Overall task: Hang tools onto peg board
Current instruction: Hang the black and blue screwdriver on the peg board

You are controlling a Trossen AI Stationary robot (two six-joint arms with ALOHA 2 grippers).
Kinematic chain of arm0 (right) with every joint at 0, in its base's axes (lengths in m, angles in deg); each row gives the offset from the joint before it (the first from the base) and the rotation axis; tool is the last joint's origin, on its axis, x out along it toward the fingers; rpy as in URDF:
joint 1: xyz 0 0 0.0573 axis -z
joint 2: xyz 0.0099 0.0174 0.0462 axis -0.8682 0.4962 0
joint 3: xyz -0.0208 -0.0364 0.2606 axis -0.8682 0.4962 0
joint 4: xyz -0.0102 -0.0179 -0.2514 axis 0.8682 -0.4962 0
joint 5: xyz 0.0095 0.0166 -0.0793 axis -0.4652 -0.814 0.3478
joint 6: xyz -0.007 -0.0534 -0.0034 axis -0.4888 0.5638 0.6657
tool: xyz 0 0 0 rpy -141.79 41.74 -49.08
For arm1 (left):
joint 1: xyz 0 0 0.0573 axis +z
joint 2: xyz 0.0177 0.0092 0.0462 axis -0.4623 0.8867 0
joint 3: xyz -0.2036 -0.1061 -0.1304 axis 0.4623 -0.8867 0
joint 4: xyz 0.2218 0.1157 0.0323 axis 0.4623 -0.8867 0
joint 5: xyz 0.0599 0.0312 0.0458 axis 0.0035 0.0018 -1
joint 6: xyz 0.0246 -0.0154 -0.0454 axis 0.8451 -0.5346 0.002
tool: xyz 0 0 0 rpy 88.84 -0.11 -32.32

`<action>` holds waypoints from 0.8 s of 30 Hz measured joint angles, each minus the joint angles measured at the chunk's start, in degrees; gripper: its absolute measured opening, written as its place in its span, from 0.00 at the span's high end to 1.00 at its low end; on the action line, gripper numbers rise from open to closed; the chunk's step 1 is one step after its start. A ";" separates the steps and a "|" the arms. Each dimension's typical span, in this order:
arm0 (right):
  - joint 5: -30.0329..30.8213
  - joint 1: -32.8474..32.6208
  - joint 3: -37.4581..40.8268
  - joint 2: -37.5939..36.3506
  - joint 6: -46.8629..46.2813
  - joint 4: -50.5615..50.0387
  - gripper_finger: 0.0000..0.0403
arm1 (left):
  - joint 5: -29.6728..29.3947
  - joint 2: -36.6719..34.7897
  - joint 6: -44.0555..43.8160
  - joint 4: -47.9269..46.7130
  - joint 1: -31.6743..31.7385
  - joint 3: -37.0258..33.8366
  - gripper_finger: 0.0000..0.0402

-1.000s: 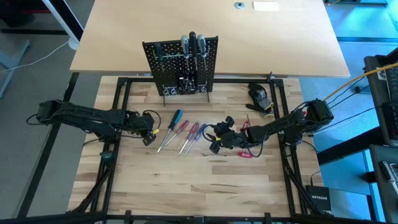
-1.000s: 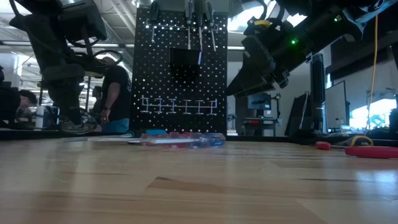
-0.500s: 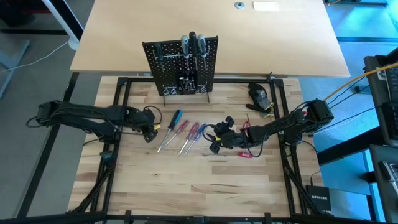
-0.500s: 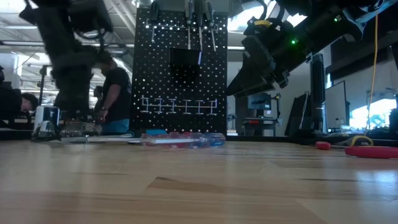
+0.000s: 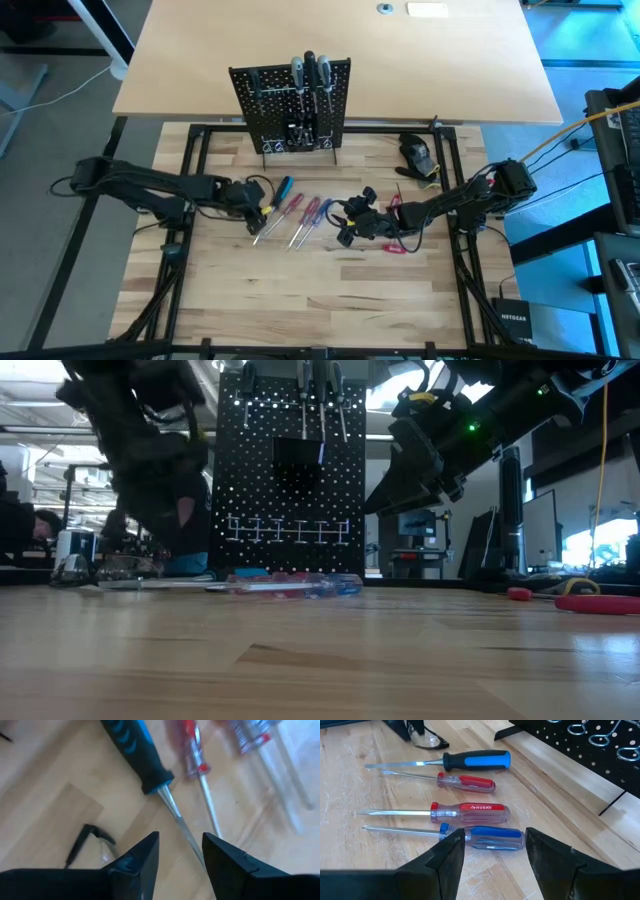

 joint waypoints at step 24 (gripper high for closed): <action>0.01 -0.01 0.01 0.00 0.00 -0.26 0.48 | 6.04 13.67 1.95 8.59 0.78 0.00 0.66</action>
